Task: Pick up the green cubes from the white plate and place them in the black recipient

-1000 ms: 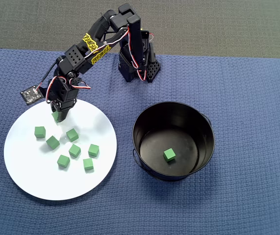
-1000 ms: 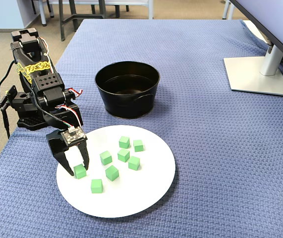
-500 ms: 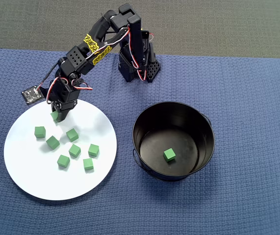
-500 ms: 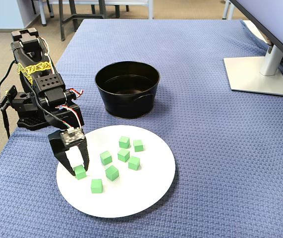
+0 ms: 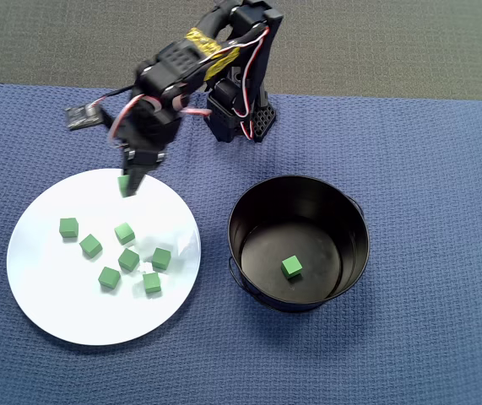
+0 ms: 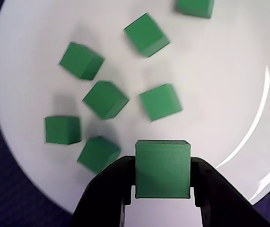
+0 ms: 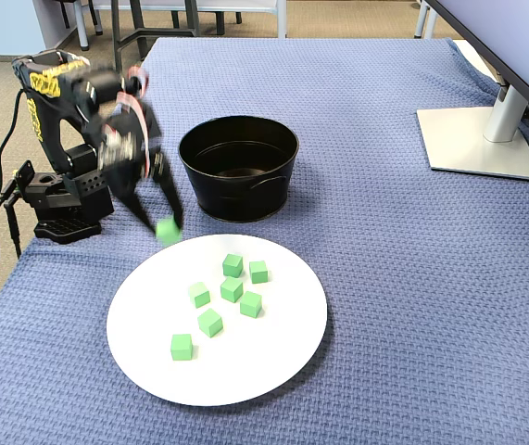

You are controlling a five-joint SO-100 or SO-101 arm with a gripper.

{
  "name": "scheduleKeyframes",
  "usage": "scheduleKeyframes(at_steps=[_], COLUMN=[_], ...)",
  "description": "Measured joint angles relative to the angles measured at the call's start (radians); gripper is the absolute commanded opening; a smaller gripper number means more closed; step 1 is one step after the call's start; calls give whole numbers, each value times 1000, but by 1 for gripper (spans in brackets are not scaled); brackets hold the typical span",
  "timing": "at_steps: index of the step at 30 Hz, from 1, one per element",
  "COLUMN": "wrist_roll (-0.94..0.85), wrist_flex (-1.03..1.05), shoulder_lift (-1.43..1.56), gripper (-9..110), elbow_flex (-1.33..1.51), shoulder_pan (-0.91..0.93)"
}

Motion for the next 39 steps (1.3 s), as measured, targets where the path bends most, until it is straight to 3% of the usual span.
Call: scheduleKeyframes(at_steps=[8,19,21,24,25,35,39], wrist_roll=[396,767,802,824,824,798,739], wrist_flex=[184,15,-41,-94,-101,-64,-3], shoulder_lift=[227,238,198,164,161,235,290], gripper=[0,0,0,27,28,20,17], elbow_flex=[-83,80,123,167,178,187,129], shoulder_pan=[-291,-808,-876,-934,-950,-979,-868])
